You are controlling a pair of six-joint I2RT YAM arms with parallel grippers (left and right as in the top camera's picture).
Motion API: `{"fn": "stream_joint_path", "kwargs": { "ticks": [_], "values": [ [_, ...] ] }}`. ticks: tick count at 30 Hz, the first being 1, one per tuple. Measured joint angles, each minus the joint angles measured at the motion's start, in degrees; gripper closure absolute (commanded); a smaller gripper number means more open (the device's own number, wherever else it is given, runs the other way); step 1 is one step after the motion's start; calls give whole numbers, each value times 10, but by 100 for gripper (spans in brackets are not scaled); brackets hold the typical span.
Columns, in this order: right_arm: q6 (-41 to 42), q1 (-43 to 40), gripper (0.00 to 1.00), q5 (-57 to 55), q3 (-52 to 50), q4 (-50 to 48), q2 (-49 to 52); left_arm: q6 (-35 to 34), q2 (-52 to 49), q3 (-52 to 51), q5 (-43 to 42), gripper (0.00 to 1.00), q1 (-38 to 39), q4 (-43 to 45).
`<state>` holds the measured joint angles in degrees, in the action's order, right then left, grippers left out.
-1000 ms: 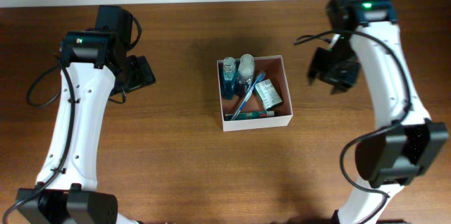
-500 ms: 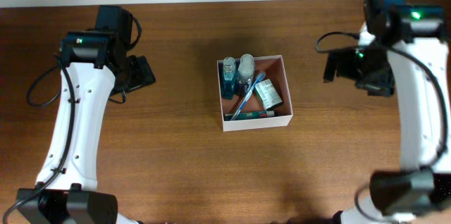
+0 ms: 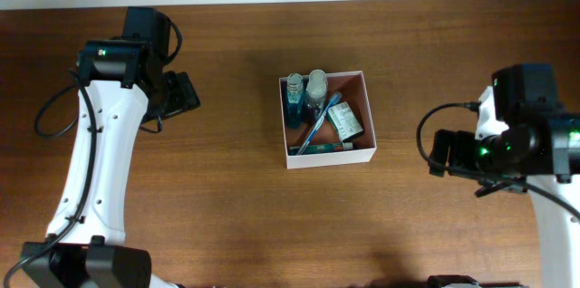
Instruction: Pack container
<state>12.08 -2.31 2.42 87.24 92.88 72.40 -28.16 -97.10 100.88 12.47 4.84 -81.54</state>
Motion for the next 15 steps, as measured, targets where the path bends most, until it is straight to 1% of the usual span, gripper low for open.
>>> {"fn": "stream_joint_path", "kwargs": {
  "ticks": [3,5,11,15],
  "values": [
    [0,0,2,21,-42,-34,-17,0,0,0,0,1,0,0],
    [0,0,2,42,-61,-40,-26,0,0,0,0,1,0,0],
    [0,0,2,87,-68,-33,-33,0,0,0,0,1,0,0],
    [0,0,2,96,-68,-27,-33,0,0,0,0,1,0,0]
  ]
}}
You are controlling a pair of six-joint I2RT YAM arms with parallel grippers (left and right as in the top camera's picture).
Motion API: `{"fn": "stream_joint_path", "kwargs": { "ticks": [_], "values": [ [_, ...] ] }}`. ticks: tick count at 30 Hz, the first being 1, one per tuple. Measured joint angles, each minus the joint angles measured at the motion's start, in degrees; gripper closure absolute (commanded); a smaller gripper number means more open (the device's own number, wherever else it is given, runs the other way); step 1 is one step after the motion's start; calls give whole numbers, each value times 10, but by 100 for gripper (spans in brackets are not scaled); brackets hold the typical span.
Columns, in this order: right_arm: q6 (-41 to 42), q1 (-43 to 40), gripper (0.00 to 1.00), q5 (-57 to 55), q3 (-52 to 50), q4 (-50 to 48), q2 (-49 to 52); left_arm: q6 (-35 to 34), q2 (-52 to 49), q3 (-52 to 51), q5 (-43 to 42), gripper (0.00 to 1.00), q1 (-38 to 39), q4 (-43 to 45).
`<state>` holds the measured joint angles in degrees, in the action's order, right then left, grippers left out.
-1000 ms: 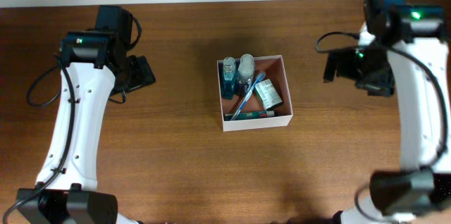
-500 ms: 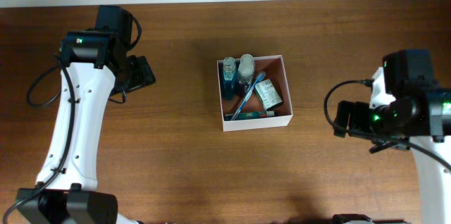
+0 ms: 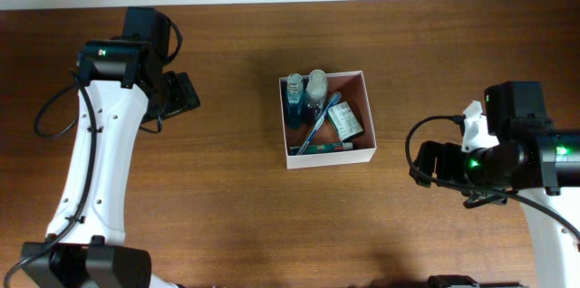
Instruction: Pack container
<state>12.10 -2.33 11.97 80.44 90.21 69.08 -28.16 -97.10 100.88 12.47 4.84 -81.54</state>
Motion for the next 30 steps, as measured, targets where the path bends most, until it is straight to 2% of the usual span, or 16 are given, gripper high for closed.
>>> {"fn": "stream_joint_path", "kwargs": {
  "ticks": [11,19,24,30],
  "values": [
    [-1,0,2,2,0,-14,0,0,0,0,0,1,0,0],
    [-33,0,2,5,-1,-55,-24,0,0,0,0,1,0,0],
    [-57,0,2,6,-24,-111,-106,0,0,0,0,1,0,0],
    [-76,0,2,9,-124,-209,-270,0,0,0,0,1,0,0]
  ]
}}
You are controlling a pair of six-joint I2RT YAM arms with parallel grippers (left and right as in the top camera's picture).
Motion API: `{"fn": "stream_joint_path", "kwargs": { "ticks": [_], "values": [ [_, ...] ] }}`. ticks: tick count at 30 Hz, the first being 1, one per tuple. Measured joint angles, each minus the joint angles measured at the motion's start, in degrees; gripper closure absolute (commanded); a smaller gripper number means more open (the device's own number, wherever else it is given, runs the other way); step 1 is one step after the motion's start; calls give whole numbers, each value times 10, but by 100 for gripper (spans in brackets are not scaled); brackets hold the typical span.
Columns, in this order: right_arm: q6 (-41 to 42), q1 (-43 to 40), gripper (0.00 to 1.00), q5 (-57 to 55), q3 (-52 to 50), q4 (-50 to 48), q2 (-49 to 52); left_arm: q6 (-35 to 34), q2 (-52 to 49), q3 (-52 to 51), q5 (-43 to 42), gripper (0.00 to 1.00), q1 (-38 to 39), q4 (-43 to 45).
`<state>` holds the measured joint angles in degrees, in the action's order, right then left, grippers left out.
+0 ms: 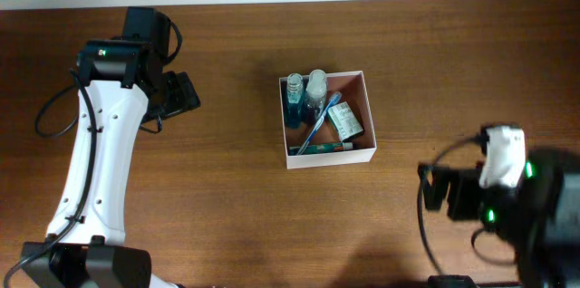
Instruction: Pack container
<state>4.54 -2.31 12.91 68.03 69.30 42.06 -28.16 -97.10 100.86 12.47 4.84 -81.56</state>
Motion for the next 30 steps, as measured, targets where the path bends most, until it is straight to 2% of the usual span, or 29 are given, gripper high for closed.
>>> {"fn": "stream_joint_path", "kwargs": {
  "ticks": [5,13,20,24,30],
  "values": [
    [-24,0,2,5,-132,-103,-113,0,0,0,0,1,0,0],
    [-51,0,2,27,-331,-307,-229,0,0,-1,0,1,0,0],
    [-65,0,2,37,-456,-486,-301,0,0,-1,0,1,0,0],
    [-93,0,2,37,-507,-541,-333,0,0,-1,0,1,0,0],
    [-126,0,2,38,-557,-571,-379,0,0,-1,0,1,0,0]
  ]
}}
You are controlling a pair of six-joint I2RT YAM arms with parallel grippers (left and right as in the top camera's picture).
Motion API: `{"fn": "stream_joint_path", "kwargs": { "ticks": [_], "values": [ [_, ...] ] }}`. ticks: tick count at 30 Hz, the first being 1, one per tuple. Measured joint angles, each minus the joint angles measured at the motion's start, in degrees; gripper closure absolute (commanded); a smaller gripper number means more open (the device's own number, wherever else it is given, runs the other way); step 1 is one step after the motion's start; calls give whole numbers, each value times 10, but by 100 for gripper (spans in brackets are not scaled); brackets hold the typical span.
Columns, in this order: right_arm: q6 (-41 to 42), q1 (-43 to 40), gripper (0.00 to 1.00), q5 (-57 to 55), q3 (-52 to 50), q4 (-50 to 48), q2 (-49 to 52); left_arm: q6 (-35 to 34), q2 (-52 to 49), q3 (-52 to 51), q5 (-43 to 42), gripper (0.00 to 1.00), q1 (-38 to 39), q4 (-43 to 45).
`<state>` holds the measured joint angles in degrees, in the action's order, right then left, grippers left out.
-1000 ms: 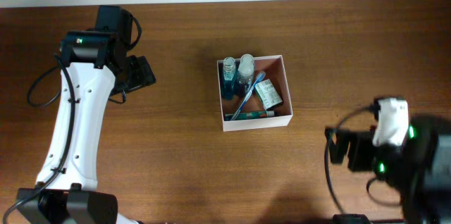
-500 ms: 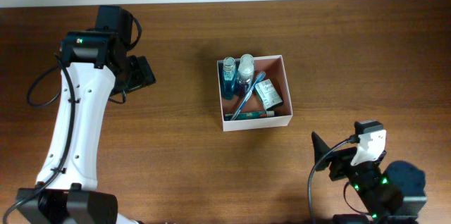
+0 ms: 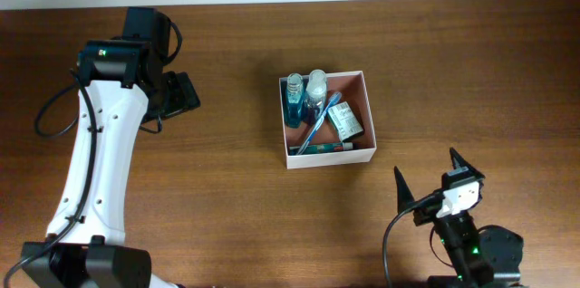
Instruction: Pack container
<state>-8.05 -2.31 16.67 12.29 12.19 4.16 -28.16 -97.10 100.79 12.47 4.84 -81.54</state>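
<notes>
A white open box (image 3: 366, 116) with a pinkish inside sits mid-table. It holds two bottles (image 3: 305, 91), a blue toothbrush (image 3: 319, 118), a small green-white carton (image 3: 343, 120) and a tube (image 3: 320, 148). My right gripper (image 3: 428, 172) is low at the front right, well clear of the box. Its two dark fingers are spread apart and hold nothing. My left gripper (image 3: 184, 94) is far to the left of the box; its fingers are too dark to read.
The brown wooden table (image 3: 227, 188) stretches around the box. The white left arm (image 3: 91, 161) runs down the left side. The right arm's base (image 3: 476, 247) is folded at the table's front edge. A pale wall strip borders the far edge.
The right arm has drawn back toward the front edge and folded up. Its spread fingers now show from above. The left arm and the box's contents have not changed.
The right gripper was level with the box, off to its right. It then stood a little lower, then lower still at the front right, and is now folded near the front edge. The left arm and the packed box stayed as they were.
</notes>
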Motion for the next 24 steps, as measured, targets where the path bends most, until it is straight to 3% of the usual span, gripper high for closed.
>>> {"fn": "stream_joint_path", "kwargs": {
  "ticks": [6,24],
  "values": [
    [-11,0,2,0,-38,-66,-34,0,0,0,0,1,0,0],
    [-87,0,2,13,-69,-76,-34,0,0,0,0,1,0,0]
  ]
}}
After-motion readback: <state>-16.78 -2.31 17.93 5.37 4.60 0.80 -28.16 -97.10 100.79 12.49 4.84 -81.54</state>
